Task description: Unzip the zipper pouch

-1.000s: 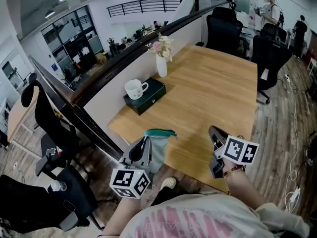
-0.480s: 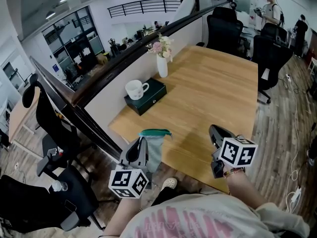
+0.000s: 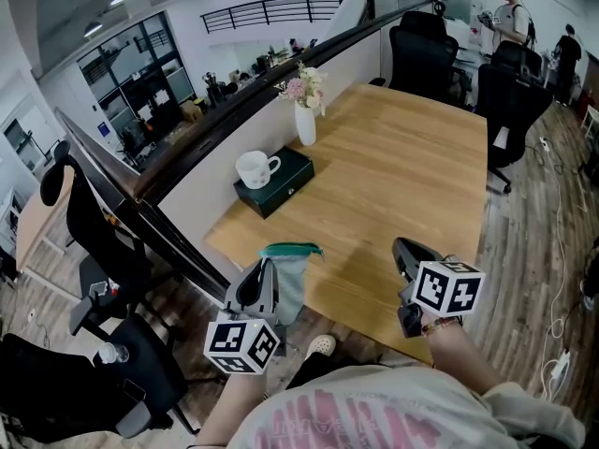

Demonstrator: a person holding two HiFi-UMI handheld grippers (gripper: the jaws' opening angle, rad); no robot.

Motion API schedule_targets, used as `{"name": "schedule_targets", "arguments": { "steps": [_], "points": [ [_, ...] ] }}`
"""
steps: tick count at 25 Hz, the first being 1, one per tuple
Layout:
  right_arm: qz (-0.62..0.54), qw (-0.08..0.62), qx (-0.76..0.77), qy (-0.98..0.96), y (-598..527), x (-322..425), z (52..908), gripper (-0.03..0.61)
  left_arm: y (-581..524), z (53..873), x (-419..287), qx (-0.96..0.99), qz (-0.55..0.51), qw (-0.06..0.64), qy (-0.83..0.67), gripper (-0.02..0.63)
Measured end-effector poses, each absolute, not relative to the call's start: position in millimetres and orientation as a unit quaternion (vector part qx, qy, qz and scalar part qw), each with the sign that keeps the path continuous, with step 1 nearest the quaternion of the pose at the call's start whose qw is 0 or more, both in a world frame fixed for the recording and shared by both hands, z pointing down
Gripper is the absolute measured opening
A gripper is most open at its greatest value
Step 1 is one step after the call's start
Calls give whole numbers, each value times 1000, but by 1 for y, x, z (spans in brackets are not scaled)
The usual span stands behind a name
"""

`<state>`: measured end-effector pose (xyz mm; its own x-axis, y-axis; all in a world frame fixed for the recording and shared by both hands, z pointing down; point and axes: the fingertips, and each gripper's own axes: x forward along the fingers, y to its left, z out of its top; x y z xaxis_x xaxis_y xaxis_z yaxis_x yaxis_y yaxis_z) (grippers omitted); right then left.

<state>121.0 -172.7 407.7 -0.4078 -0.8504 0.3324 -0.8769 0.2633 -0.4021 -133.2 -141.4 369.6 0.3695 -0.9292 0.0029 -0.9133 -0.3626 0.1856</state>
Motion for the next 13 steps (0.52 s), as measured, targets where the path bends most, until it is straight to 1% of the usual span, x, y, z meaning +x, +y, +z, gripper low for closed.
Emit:
{"name": "schedule_targets", "arguments": {
  "steps": [13],
  "points": [
    [272, 39, 543, -793, -170, 122, 415, -3, -144, 369, -133, 824, -56, 82, -558, 12]
  ]
}}
